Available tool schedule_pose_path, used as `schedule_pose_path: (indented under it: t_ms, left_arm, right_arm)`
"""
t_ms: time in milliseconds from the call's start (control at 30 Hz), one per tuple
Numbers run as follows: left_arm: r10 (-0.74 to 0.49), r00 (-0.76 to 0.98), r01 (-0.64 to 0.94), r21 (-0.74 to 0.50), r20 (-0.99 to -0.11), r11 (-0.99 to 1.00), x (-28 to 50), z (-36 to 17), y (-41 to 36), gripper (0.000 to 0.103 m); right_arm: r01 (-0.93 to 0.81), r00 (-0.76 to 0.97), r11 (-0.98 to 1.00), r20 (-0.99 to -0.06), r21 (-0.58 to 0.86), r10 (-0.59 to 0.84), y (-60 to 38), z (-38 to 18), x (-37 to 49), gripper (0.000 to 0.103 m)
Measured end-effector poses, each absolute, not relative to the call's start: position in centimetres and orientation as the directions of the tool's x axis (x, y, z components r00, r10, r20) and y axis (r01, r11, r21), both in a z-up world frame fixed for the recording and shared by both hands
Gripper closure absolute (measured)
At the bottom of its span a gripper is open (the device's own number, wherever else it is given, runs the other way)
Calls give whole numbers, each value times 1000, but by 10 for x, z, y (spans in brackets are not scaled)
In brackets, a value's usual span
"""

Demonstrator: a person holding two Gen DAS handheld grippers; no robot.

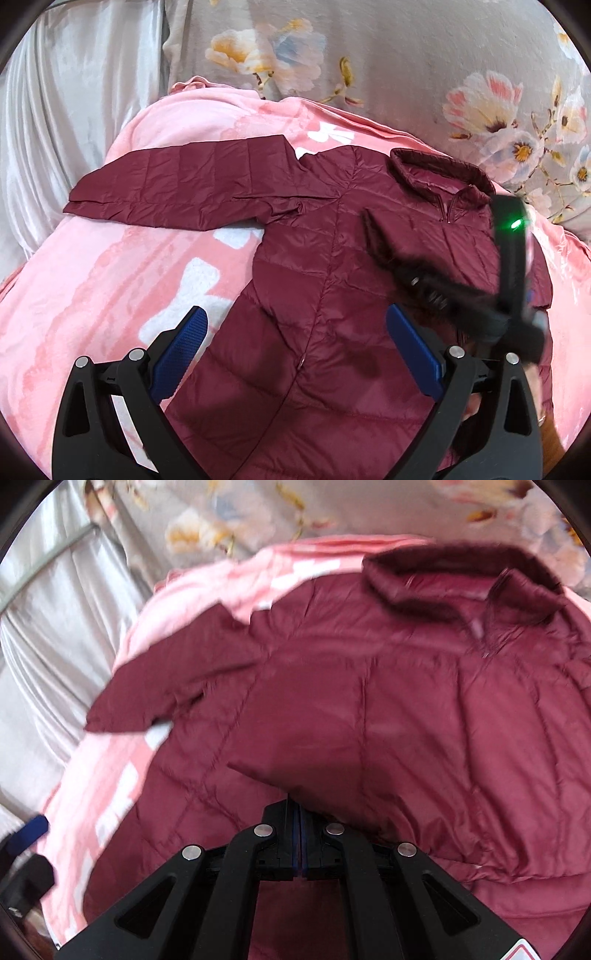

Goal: Fold large clothes

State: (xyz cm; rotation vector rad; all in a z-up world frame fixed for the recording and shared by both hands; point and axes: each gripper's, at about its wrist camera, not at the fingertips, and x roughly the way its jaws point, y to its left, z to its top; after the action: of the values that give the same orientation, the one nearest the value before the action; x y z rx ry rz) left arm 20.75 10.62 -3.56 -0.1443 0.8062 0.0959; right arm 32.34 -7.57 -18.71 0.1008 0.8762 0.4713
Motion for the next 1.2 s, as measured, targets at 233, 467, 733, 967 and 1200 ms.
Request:
schedule_pose_path:
  t_ms: [233,467,733,967,1200]
  left_arm:
    - [-130,659,-86,-245,-741,966,243,-44,107,8]
    - [-323,586,-39,-424,-743,905,300,-66,81,8]
    - [-436,451,-72,-519,-779,852,337,-105,59,70]
    - [-301,521,-98,-406,-799,909,334,-87,76,94]
    - [-211,528,-65,-286,-823,956,336,-94,59,95]
  right_arm:
    - [-405,574,882,-684,241,450,-89,-169,285,45]
    - [-282,645,909,-641,307,417,-173,-152,235,44]
    - [26,746,902,-609,431,270,-309,-150,216,44]
    - [148,755,827,-602,543,259,-364,-170,246,46]
    - [201,754,804,-612,560,238,-371,-177,275,92]
